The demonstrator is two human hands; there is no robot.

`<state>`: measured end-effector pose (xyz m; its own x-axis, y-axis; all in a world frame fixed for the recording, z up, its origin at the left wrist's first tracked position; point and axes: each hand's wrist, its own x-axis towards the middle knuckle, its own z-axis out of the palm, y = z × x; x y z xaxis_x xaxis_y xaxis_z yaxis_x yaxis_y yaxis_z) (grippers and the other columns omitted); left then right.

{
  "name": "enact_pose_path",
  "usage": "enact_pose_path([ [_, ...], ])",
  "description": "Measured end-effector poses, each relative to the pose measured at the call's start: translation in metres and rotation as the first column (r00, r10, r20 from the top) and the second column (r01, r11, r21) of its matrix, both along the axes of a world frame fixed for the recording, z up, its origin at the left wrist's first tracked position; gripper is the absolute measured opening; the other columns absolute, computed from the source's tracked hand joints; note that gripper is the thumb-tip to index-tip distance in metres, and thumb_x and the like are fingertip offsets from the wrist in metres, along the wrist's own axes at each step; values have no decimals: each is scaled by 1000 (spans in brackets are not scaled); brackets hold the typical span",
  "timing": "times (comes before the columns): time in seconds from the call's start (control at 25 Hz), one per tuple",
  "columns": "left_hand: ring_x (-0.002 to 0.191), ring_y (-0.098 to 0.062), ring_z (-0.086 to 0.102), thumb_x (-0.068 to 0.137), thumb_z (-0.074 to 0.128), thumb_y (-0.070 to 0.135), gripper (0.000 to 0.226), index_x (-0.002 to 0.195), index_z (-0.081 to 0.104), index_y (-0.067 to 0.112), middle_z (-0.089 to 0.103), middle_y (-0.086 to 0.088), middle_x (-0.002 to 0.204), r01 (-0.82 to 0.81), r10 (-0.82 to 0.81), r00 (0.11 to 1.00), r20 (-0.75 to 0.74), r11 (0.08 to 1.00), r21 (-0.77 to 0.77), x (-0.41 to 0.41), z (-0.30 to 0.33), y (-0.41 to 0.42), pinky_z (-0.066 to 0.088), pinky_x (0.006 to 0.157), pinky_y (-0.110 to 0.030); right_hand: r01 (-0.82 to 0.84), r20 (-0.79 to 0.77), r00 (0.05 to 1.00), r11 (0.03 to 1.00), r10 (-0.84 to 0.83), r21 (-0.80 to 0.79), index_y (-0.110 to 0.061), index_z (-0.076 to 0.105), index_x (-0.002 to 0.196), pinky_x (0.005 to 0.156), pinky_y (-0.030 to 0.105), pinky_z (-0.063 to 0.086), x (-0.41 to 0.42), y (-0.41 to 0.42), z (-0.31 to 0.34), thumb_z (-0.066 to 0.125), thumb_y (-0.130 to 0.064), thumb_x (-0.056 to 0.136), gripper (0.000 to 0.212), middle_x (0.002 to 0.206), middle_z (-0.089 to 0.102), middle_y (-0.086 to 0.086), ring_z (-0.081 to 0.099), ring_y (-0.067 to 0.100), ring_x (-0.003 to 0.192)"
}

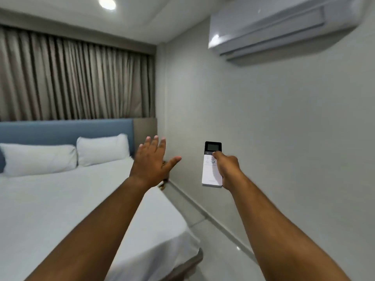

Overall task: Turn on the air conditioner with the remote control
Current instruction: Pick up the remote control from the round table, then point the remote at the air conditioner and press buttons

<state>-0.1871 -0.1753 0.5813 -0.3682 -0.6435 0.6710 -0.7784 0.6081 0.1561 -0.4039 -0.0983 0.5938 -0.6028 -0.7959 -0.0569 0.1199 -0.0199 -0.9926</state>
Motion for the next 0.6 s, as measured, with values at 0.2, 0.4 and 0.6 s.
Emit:
enact_pose_path([
  [0.2,151,-29,1,75,2,87,105,154,9,17,10,-12,164,43,-44,999,2,980,-192,-60,86,-5,7,122,-49,124,-122,983,988,-134,-91,-10,58,84,52,26,45,-55,31,94,58,-26,88,16,74,63,7,60,25,60],
  [0.4,151,-27,-4,76,3,87,105,154,3,18,4,-10,165,84,-102,994,-38,943,-322,-109,150,10,2,121,-46,215,-213,941,951,-263,-224,-12,55,78,53,25,44,-84,60,155,57,-27,88,18,72,61,6,57,25,57],
  [0.6,151,-28,-2,75,2,87,106,154,4,17,6,-11,165,108,-159,983,-87,901,-420,-146,194,27,1,120,-44,206,-286,888,867,-360,-454,-10,56,89,56,27,46,-103,79,182,54,-29,94,20,81,64,7,58,23,61],
])
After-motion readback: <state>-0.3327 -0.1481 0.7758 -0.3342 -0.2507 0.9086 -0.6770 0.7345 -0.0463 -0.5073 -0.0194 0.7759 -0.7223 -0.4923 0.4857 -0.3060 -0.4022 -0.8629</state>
